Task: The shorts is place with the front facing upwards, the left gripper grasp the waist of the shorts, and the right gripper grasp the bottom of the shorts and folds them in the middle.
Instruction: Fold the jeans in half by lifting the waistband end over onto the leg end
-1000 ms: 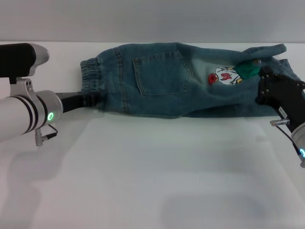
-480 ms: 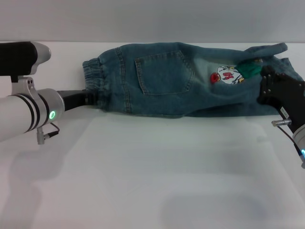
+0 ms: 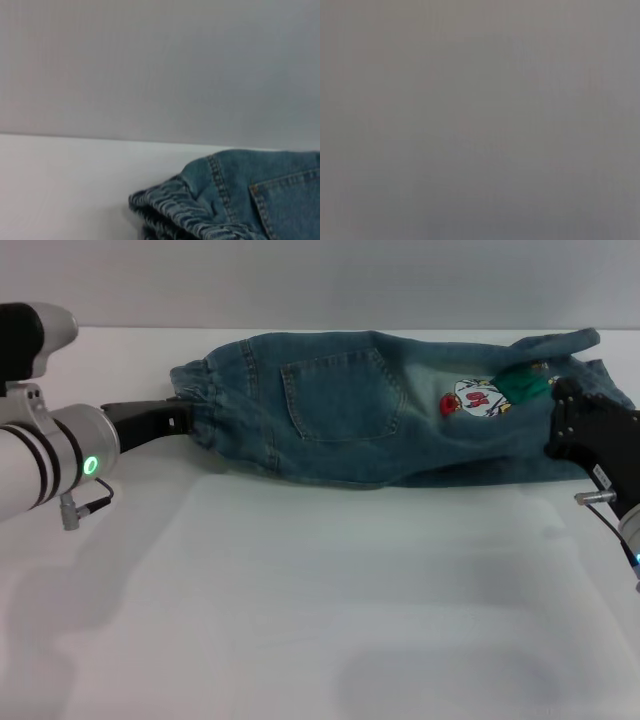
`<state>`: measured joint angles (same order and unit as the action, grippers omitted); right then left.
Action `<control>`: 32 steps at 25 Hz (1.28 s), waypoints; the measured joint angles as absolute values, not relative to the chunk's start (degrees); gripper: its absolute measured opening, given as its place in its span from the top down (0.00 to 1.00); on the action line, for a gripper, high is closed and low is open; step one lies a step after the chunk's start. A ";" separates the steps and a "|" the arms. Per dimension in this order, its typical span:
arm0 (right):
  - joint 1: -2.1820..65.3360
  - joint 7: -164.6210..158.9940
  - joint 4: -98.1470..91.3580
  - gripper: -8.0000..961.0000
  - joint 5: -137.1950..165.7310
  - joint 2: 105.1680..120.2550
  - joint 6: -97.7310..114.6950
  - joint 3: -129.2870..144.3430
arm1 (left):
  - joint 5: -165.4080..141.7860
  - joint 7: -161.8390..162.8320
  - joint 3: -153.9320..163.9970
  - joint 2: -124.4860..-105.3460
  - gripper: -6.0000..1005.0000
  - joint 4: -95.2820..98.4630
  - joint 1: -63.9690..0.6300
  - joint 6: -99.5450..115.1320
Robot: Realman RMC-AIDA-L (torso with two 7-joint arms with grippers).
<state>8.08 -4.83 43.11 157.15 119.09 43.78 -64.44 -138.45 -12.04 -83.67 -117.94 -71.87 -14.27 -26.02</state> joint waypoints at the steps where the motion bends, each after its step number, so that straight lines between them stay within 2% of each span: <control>1: 8.18 -4.83 43.01 0.99 157.15 119.09 43.78 -64.45 | -138.45 -12.04 -83.67 -117.94 0.90 -71.87 -14.27 -26.02; 3: 8.34 -4.83 42.90 0.99 157.15 119.09 43.78 -64.41 | -138.47 -12.04 -83.68 -117.89 0.94 -73.56 -13.29 -26.59; 12: 11.35 -6.39 40.35 0.99 156.67 119.40 43.38 -62.59 | -138.51 -11.67 -84.13 -117.85 0.94 -85.40 -8.62 -31.51; 21: 18.80 -10.35 32.45 0.99 153.45 119.38 43.24 -58.60 | -138.42 -11.45 -82.27 -117.84 0.94 -100.03 -2.74 -34.91; 32: 26.84 -17.41 26.99 0.99 153.45 119.62 40.07 -51.49 | -138.43 -11.42 -81.39 -117.86 0.94 -107.44 -1.42 -35.46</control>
